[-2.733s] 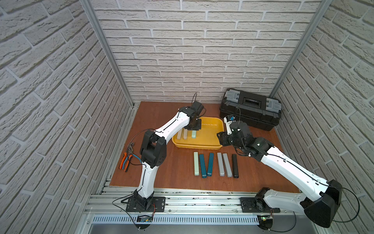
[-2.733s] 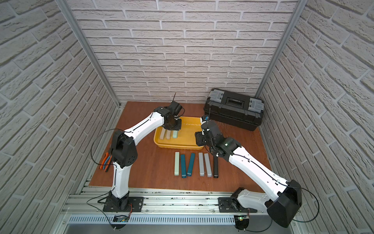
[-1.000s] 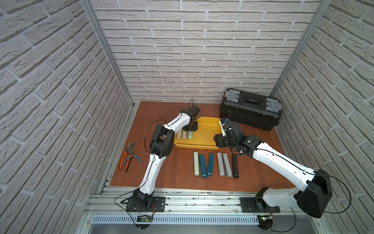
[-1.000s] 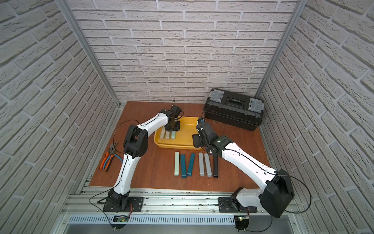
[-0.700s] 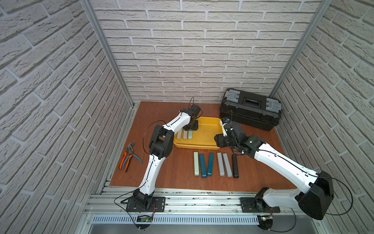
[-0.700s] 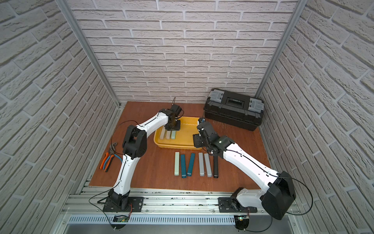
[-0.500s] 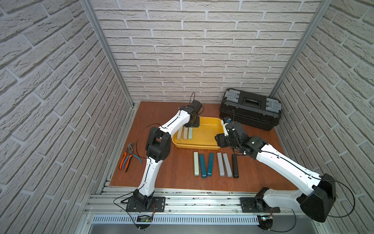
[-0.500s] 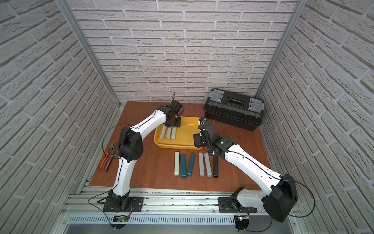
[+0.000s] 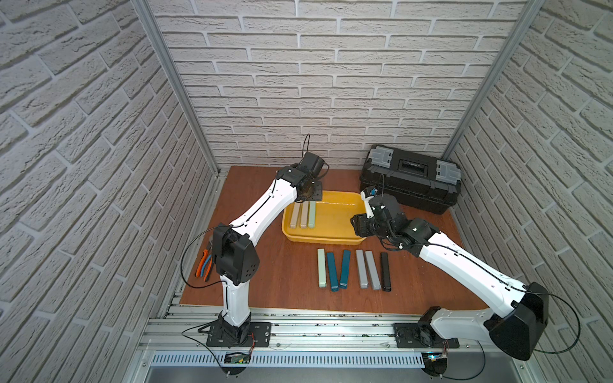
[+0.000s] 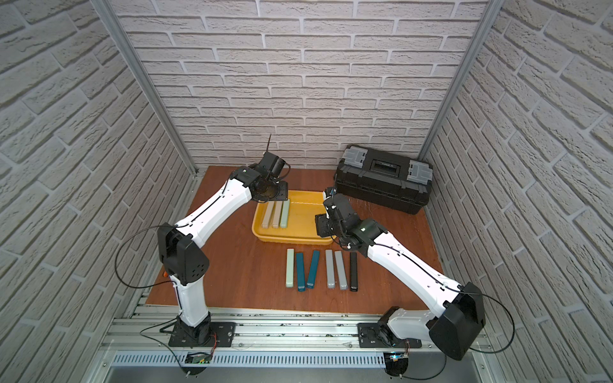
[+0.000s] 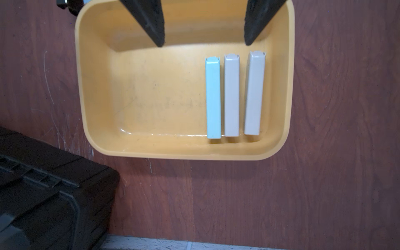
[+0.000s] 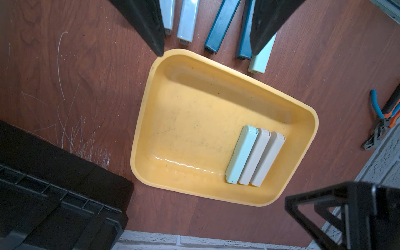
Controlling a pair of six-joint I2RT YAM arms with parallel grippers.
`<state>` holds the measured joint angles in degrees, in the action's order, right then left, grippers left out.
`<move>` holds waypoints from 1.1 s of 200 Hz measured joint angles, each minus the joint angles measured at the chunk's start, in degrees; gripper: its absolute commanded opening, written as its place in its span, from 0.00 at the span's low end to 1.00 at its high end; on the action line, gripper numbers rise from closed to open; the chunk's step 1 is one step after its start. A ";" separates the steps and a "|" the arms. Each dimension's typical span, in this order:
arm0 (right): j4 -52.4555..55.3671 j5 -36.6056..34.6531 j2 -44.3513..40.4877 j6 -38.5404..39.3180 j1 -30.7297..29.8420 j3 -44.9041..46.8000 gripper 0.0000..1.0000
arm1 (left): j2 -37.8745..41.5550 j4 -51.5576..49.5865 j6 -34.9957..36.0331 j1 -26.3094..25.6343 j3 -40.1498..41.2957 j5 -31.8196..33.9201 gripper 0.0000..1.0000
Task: Put the pruning pliers into the storage box
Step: Pick up the pruning pliers from the center of the board.
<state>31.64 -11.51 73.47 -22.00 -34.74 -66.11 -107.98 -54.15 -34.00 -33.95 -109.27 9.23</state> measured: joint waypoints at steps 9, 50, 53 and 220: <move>0.15 -0.09 -0.02 0.11 0.00 -0.09 0.63 | 0.94 -0.31 -0.02 -0.46 0.79 0.07 0.59; -0.07 -1.01 -0.24 0.35 0.02 0.59 0.63 | 13.42 -0.81 -3.98 -6.60 19.41 0.35 0.59; -0.09 -1.07 -0.24 0.37 0.02 0.59 0.63 | 14.12 -0.81 -4.39 -7.19 20.46 0.33 0.59; 0.96 -0.68 2.23 0.13 0.00 0.33 0.64 | 15.04 13.22 -22.23 -21.68 46.80 -8.83 0.61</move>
<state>32.60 -12.19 75.70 -21.87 -34.74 -65.78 -92.95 -40.93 -56.23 -55.64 -62.48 0.40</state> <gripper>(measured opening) 0.639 0.614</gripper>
